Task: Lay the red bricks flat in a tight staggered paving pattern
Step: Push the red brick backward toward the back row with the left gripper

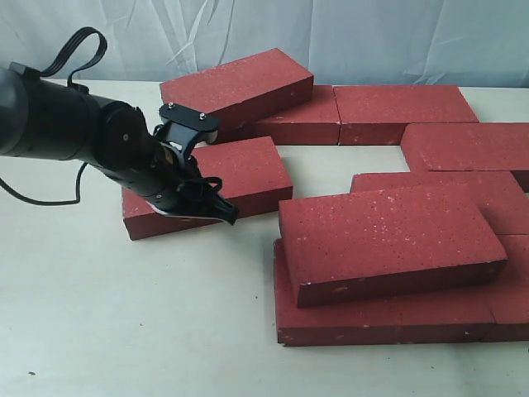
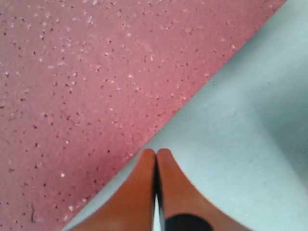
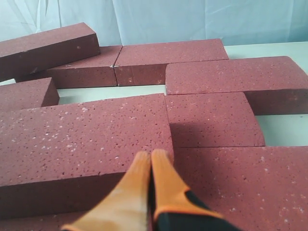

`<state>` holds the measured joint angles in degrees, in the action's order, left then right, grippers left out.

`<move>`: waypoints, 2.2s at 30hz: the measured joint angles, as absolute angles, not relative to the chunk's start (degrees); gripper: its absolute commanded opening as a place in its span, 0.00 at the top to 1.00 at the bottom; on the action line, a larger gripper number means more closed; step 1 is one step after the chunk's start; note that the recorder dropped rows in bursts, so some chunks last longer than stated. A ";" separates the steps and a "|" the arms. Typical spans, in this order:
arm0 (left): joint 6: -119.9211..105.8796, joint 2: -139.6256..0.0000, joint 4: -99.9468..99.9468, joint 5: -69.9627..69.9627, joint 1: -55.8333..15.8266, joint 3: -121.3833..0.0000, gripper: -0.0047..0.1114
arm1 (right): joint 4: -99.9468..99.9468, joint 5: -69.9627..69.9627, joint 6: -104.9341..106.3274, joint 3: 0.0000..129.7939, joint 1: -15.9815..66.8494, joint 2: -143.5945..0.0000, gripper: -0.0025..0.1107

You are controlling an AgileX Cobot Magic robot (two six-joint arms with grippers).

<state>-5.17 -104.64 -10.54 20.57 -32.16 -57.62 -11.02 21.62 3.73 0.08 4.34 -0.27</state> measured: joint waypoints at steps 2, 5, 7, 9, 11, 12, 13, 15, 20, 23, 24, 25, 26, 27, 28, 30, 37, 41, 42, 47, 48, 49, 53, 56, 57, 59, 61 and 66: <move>-5.17 -104.09 -10.54 21.64 -32.16 -57.88 0.96 | -11.02 21.62 3.73 0.08 4.34 -0.27 0.98; -5.17 -102.38 -10.54 23.78 -32.16 -58.86 0.96 | -11.02 21.62 3.73 0.08 4.34 -0.27 0.98; -5.17 -100.98 -10.54 25.73 -32.16 -59.41 0.96 | -11.02 21.62 3.73 0.08 4.34 -0.27 0.98; -5.17 -99.75 -10.54 27.78 -32.16 -59.83 0.96 | -11.02 21.62 3.73 0.08 4.34 -0.27 0.98; -5.17 -98.66 -10.54 29.44 -32.16 -60.01 0.96 | -11.02 21.62 3.73 0.08 4.34 -0.27 0.98; -5.17 -98.21 -10.54 30.42 -32.16 -60.01 0.96 | -11.02 21.62 3.73 0.08 4.34 -0.27 0.98; -5.17 -97.77 -10.54 31.65 -32.16 -60.11 0.96 | -11.02 21.62 3.73 0.08 4.34 -0.27 0.98; -5.17 -97.51 -10.65 33.86 -32.16 -60.15 0.96 | -11.02 21.58 3.73 0.08 4.34 -0.27 0.98; -5.17 -97.41 -10.65 36.34 -32.16 -59.91 0.96 | -11.02 21.58 3.73 0.08 4.34 -0.27 0.98; -5.17 -97.81 -10.65 36.34 -32.16 -59.41 0.96 | -11.02 21.58 3.73 0.08 4.34 -0.27 0.98; -5.17 -98.18 -10.65 36.34 -32.16 -59.33 0.96 | -11.02 21.58 3.73 0.08 4.34 -0.27 0.98; -5.17 -98.84 -10.65 36.34 -32.16 -59.08 0.96 | -11.02 21.58 3.73 0.08 4.34 -0.27 0.98; -5.17 -99.59 -10.65 36.34 -32.16 -58.95 0.96 | -11.02 21.58 3.73 0.08 4.34 -0.27 0.98; -5.17 -100.39 -10.65 36.23 -32.16 -58.96 0.96 | -11.02 21.58 3.73 0.08 4.34 -0.27 0.98; -5.17 -101.21 -10.65 36.11 -32.16 -58.85 0.96 | -11.02 21.58 3.73 0.08 4.34 -0.27 0.98; -5.17 -102.53 -10.65 35.30 -32.16 -58.75 0.96 | -11.02 21.58 3.73 0.08 4.34 -0.27 0.98; -5.17 -106.49 -10.40 29.48 -32.16 -58.75 0.96 | -11.02 21.58 3.73 0.08 4.34 -0.27 0.98; -5.17 -107.24 -8.02 24.59 -32.16 -58.75 0.96 | -11.02 21.58 3.73 0.08 4.34 -0.27 0.98; -5.17 -107.38 -7.52 23.59 -32.16 -58.75 0.96 | -11.02 21.58 3.73 0.08 4.34 -0.27 0.98; -5.17 -108.73 -4.01 18.90 -32.16 -58.75 0.96 | -11.02 21.58 3.73 0.08 4.34 -0.27 0.98; -5.17 -108.87 -3.65 18.28 -32.16 -58.75 0.96 | -11.02 21.58 3.73 0.08 4.34 -0.27 0.98; -5.17 -109.15 -3.29 17.62 -32.16 -58.75 0.96 | -11.02 21.58 3.73 0.08 4.34 -0.27 0.98; -5.17 -109.36 -2.54 14.61 -32.16 -58.75 0.96 | -11.02 21.58 3.73 0.08 4.34 -0.27 0.98; -5.17 -109.36 -0.42 12.79 -32.16 -58.75 0.96 | -11.02 21.58 3.73 0.08 4.34 -0.27 0.98; -5.17 -109.36 0.56 12.52 -32.16 -58.75 0.96 | -11.02 21.58 3.73 0.08 4.34 -0.27 0.98; -5.17 -109.36 2.19 12.54 -32.16 -58.75 0.96 | -11.02 21.58 3.73 0.08 4.34 -0.27 0.98; -5.17 -109.36 3.08 12.82 -32.05 -58.75 0.96 | -11.02 21.58 3.73 0.08 4.34 -0.27 0.98; -5.17 -109.36 12.16 16.36 -32.05 -58.75 0.96 | -11.02 21.58 3.73 0.08 4.34 -0.27 0.98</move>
<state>-5.17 -109.36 12.16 16.36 -32.05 -58.75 -11.02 21.58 3.73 0.08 4.34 -0.27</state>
